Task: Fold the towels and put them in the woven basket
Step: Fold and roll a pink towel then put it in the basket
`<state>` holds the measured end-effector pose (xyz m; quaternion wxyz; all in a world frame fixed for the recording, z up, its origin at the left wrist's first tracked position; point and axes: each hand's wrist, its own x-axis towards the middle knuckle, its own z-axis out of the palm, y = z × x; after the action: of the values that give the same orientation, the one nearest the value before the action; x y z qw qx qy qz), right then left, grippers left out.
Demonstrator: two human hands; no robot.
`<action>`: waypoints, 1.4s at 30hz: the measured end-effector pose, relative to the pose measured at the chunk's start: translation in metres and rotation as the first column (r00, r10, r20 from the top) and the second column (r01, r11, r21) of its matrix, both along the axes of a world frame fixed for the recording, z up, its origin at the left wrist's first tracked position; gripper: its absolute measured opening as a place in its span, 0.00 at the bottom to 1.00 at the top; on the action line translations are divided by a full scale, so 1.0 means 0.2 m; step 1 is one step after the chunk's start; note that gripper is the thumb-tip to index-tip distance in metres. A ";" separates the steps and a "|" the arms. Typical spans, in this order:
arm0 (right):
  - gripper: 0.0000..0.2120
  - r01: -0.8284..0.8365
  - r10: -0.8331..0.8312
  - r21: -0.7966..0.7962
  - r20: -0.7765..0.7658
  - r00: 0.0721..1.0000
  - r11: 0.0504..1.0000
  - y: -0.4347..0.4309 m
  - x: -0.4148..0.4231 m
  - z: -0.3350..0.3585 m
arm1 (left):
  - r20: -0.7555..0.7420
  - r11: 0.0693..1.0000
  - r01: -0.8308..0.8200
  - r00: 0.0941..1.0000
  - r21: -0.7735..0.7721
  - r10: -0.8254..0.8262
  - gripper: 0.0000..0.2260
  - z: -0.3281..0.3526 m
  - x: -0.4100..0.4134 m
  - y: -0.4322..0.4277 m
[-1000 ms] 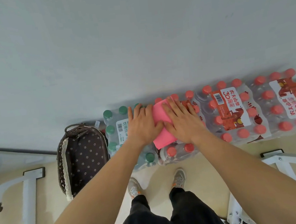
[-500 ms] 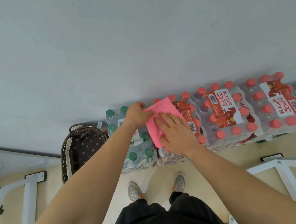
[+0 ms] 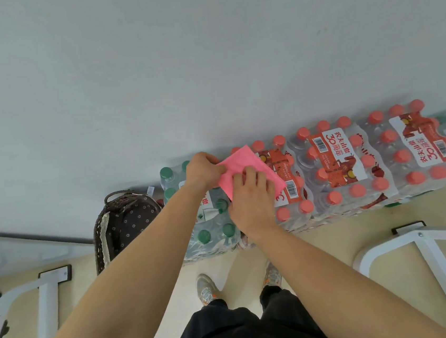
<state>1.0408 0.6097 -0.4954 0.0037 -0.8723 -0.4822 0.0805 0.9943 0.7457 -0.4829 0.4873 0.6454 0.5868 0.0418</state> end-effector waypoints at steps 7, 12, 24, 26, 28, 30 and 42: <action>0.21 -0.236 0.237 -0.017 0.026 0.971 0.972 -0.14 0.23 0.09 | -0.225 0.860 0.375 0.923 0.346 -0.312 0.15 0.03 -0.10 -0.13; 0.19 -0.270 0.269 0.008 -0.117 0.956 0.963 -0.29 0.37 0.07 | -0.332 0.395 0.719 0.642 0.572 -0.691 0.15 0.00 -0.15 -0.29; 0.26 -0.369 0.371 0.040 -0.120 0.921 0.929 -0.42 0.46 0.05 | -0.528 0.162 0.791 0.530 0.590 -0.664 0.21 -0.12 -0.20 -0.38; 0.23 -0.364 0.368 0.061 -0.120 0.922 0.930 -0.43 0.48 0.05 | -0.507 0.183 0.782 0.542 0.595 -0.670 0.20 -0.12 -0.19 -0.36; 0.21 -0.341 0.350 0.078 -0.156 0.924 0.937 -0.44 0.50 0.05 | -0.475 0.228 0.781 0.553 0.582 -0.684 0.17 -0.10 -0.18 -0.35; 0.19 -0.295 0.306 0.085 -0.199 0.931 0.952 -0.45 0.52 0.06 | -0.424 0.300 0.778 0.572 0.552 -0.702 0.15 -0.08 -0.18 -0.34; 0.13 -0.089 0.130 0.133 -0.340 0.931 0.987 -0.30 0.67 0.09 | -0.017 0.807 0.518 0.844 0.283 -0.536 0.09 -0.05 -0.12 -0.20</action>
<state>1.1755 0.5492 -0.4774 0.1348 -0.8144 -0.5257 0.2054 0.9702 0.7057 -0.4922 0.4029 0.8427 0.3572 0.0072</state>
